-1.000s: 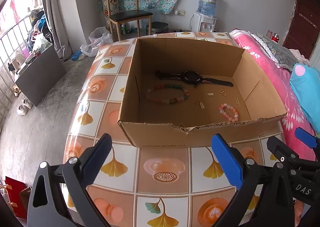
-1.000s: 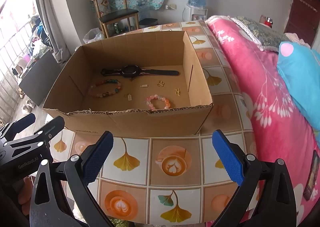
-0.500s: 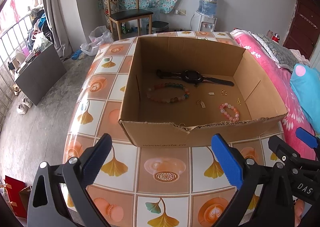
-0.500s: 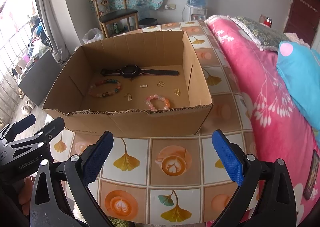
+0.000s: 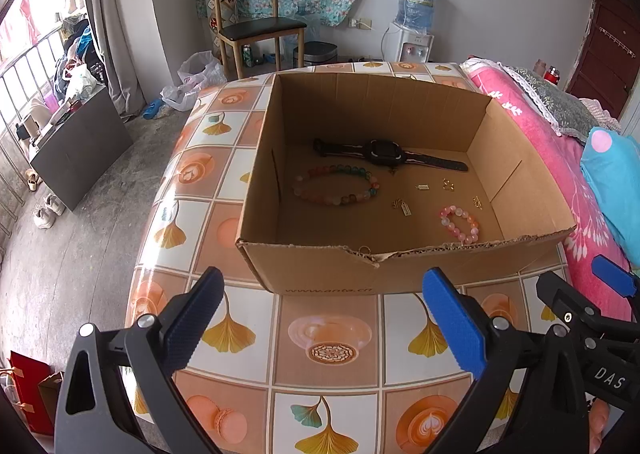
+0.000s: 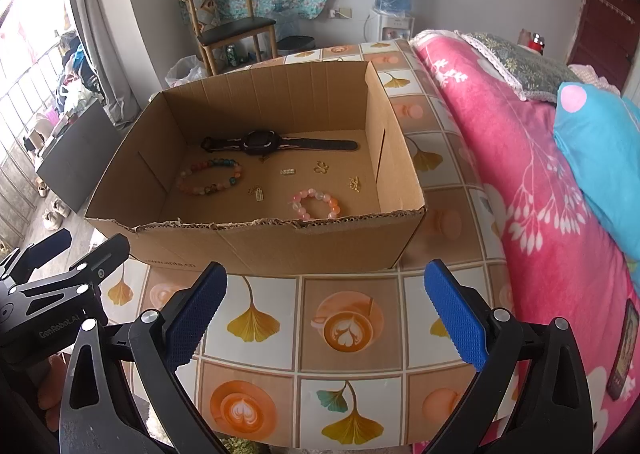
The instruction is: Organize jewelry
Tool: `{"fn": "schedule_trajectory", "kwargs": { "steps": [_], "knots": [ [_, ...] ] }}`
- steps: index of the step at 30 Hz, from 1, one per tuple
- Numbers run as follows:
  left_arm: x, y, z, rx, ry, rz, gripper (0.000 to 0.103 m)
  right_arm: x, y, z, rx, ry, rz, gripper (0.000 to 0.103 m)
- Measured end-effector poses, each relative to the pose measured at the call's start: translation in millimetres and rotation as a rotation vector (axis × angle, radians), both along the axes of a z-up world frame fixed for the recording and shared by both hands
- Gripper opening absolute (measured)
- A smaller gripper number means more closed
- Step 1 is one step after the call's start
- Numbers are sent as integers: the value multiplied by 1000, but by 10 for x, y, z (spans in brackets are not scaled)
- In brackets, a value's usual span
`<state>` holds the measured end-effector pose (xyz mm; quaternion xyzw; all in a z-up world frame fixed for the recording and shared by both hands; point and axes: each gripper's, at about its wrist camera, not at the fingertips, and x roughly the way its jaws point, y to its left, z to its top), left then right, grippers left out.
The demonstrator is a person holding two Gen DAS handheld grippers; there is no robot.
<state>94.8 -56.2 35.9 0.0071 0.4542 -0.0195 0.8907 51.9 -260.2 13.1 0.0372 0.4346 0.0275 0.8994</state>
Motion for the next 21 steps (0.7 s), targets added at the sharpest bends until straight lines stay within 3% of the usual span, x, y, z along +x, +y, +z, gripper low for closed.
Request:
{"fn": "schedule_trajectory", "kwargs": {
  "steps": [21],
  "knots": [
    [-5,15,-29,0,2,2,98,4,-15,-12,5,4,0,95]
  ]
}}
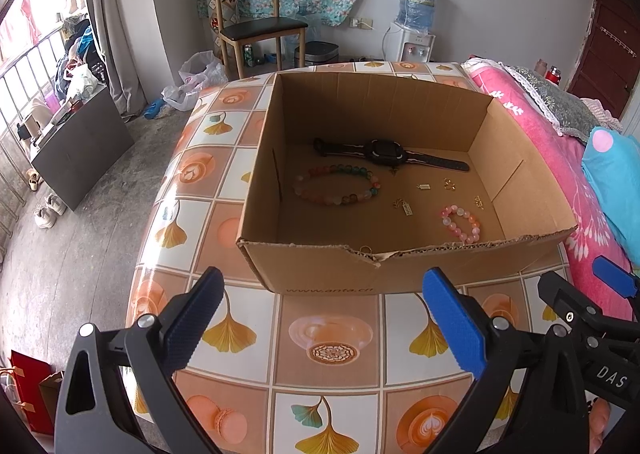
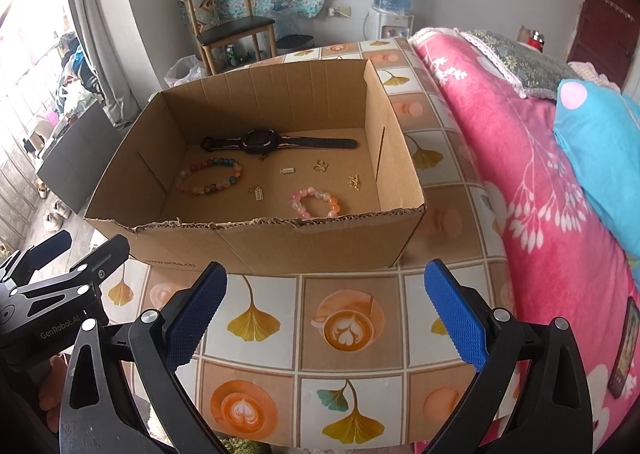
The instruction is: Organize jewelry
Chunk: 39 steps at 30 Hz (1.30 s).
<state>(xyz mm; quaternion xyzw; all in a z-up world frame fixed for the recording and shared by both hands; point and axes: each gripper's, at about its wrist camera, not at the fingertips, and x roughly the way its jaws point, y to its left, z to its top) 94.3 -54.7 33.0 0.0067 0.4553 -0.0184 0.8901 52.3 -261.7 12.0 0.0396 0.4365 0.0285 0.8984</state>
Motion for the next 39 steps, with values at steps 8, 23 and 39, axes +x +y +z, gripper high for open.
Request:
{"fn": "schedule_trajectory", "kwargs": {
  "steps": [8,23,39],
  "knots": [
    [0,1,1,0,1,0,98,-5,-9,-3,1,1,-1,95],
    [4,5,6,0,1,0,98,-14,-2,-6,-2,-1,-2,95],
    [5,12,7,-1,1,-1,98,-34,14,2,-3,0,-1,95]
  ]
}}
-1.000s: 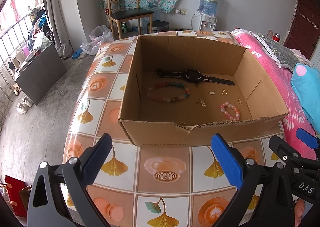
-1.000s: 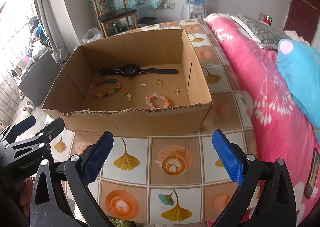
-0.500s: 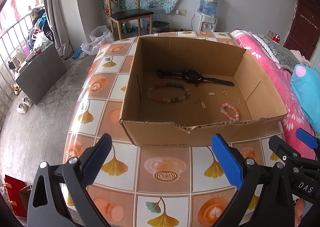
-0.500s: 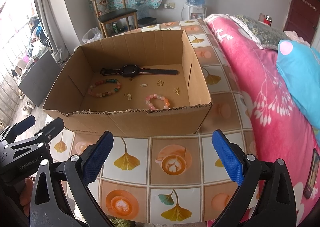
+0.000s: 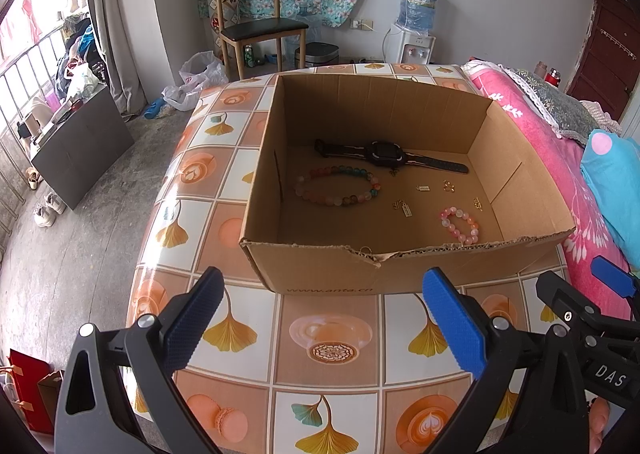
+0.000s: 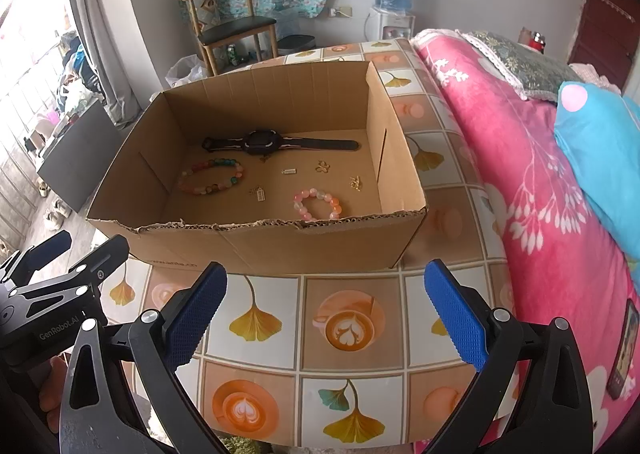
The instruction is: Organize jewelry
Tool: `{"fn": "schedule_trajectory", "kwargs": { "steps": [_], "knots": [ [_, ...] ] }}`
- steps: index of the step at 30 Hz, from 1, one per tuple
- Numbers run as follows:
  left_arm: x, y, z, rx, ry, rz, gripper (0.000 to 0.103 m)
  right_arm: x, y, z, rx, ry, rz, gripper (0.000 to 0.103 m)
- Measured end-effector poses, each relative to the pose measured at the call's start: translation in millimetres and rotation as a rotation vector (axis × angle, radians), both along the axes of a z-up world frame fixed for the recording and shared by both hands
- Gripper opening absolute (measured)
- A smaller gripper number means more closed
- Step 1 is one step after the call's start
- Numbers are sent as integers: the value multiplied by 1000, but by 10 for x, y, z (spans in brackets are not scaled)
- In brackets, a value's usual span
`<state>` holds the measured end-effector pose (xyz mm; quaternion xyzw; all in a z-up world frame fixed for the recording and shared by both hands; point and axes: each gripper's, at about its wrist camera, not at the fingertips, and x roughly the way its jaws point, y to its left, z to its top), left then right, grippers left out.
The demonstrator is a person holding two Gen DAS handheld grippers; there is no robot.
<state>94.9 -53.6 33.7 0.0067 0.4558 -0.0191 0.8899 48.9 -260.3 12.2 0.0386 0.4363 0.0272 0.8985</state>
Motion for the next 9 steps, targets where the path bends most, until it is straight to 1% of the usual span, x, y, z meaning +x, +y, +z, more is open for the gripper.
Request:
{"fn": "schedule_trajectory", "kwargs": {
  "steps": [9],
  "knots": [
    [1,1,-12,-3,5,6,98,9,3,4,0,1,1,95]
  ]
}}
